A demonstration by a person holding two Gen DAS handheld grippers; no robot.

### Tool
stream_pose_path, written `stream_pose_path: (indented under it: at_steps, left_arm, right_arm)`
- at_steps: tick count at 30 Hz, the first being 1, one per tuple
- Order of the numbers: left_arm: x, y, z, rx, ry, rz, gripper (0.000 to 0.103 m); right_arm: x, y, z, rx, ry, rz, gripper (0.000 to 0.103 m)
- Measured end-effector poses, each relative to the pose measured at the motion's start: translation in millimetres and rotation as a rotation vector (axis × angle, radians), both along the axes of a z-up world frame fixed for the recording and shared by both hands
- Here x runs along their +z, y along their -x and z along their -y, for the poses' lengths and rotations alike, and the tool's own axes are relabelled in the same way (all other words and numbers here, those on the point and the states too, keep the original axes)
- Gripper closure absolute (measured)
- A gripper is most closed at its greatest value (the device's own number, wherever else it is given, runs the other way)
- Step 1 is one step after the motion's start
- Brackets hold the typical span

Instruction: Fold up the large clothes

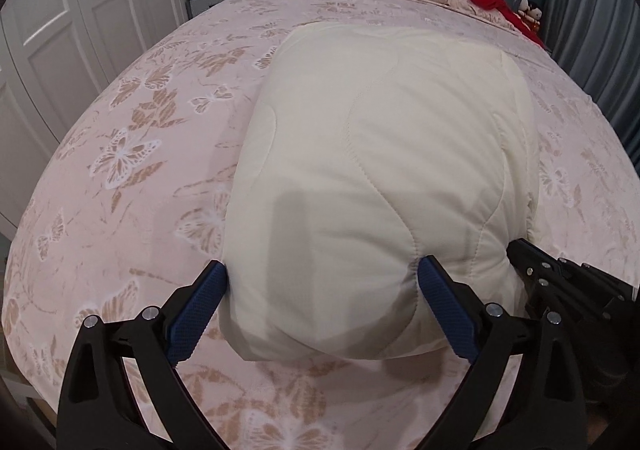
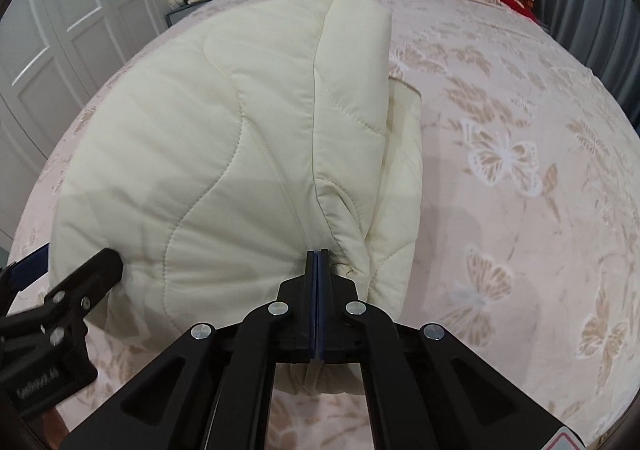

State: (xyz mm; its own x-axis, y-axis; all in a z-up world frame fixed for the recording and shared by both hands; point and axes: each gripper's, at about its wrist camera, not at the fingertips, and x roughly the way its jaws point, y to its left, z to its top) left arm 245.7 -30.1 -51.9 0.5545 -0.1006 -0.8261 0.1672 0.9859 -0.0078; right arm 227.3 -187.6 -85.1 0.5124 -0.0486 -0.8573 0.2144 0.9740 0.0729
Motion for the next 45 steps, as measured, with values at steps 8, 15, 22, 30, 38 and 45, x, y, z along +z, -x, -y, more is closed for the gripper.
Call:
stream_pose_path:
  at_steps: [8,15,22,30,38,45]
  left_arm:
    - [-13.7,-6.6,4.2,0.017,-0.022,-0.008,0.005]
    - [-15.3,-7.4,5.9,0.033,-0.03,-0.017,0.005]
    - [1.2,8.6,-7.3,0.087,0.014,-0.043,0.005]
    - [25.1,52.3,-2.6,0.083,-0.037,0.019,0.005]
    - [27.0,82.2,0.3,0.073,-0.079,0.057,0.005]
    - [19.2,101.6,0.9,0.067,-0.102,0.056,0.005]
  right_arm:
    - [-11.6,-10.8,1.3,-0.004,-0.018,-0.008,0.103]
    - [-11.3,-14.7,9.4,-0.007,-0.069,-0.026,0.103]
    - [18.4,21.6,14.4,-0.04,-0.182,0.02,0.103]
    - [43.7,82.6,-15.8,-0.02,-0.093,0.083,0.09]
    - [46.8,116.9,-19.4,-0.051,-0.054,0.115,0.074]
    - [47.2,132.2,-25.1,-0.048,-0.037,0.134,0.068]
